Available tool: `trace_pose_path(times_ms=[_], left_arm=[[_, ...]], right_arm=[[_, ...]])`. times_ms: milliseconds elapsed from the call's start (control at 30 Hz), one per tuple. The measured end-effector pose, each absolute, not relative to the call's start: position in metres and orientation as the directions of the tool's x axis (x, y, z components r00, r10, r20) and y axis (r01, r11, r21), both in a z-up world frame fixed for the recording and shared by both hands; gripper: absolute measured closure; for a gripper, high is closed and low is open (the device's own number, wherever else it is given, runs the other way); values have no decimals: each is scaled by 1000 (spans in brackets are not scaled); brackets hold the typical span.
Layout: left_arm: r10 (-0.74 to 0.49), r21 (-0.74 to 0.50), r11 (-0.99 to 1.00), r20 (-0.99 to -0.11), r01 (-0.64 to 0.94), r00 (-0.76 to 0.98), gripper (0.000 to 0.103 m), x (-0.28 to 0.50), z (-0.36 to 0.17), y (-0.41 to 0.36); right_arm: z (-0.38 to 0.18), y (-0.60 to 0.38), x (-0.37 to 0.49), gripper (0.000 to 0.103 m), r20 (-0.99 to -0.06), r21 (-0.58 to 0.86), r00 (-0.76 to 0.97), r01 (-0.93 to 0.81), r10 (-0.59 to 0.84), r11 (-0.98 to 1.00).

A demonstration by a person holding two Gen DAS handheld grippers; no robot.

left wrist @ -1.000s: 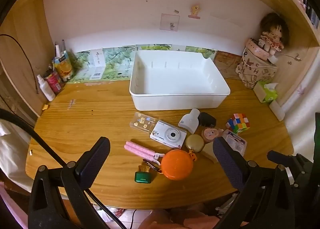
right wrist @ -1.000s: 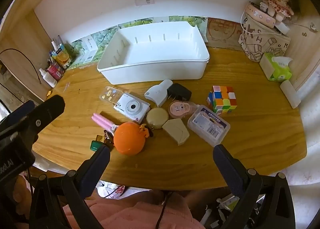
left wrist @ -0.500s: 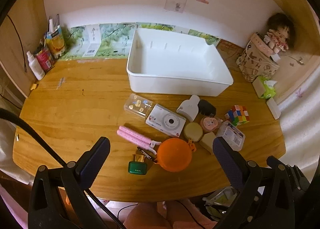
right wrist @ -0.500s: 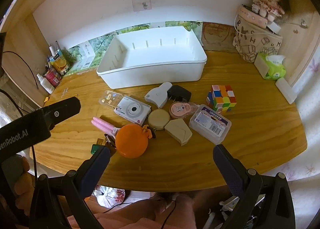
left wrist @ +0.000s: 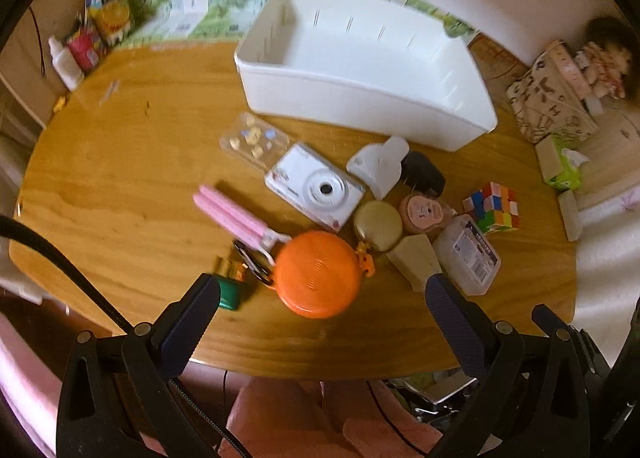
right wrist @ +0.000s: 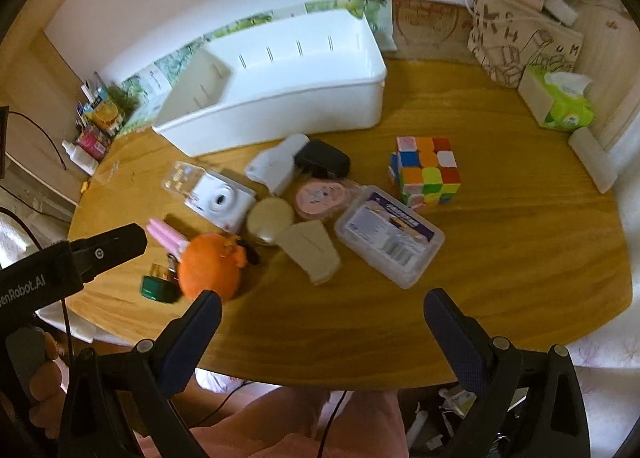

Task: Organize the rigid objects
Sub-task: 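Move both grippers toward the cluster of objects on the desk, then grasp the orange round case with the left gripper while the right grasps the clear toothbrush box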

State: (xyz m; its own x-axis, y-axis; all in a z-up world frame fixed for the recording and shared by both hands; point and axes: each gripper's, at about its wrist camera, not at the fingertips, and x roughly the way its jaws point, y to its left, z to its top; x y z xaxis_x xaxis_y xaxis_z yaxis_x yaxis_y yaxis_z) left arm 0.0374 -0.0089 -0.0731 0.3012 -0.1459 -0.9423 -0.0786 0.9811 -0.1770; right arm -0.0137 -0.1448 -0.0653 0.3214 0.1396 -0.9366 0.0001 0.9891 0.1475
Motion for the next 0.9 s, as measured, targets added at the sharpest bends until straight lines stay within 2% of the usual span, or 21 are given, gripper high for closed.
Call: trace_pose_path(times_ms=[100, 500, 767, 900], left_arm=[[-127, -166, 976, -959, -142, 254, 1, 44, -86, -21], [-9, -50, 930, -993, -364, 114, 1, 60, -132, -32], [-9, -36, 877, -998, -479, 58, 1, 59, -156, -15], [-35, -49, 847, -999, -529, 37, 1, 57, -169, -2]], right_arm=[[-76, -161, -3, 4, -947, 162, 275, -32, 164, 986], [-114, -195, 38, 4, -974, 175, 106, -193, 198, 965], [-136, -200, 56, 4, -981, 188, 4, -273, 196, 943], [-147, -200, 63, 11, -979, 203, -53, -305, 197, 930]])
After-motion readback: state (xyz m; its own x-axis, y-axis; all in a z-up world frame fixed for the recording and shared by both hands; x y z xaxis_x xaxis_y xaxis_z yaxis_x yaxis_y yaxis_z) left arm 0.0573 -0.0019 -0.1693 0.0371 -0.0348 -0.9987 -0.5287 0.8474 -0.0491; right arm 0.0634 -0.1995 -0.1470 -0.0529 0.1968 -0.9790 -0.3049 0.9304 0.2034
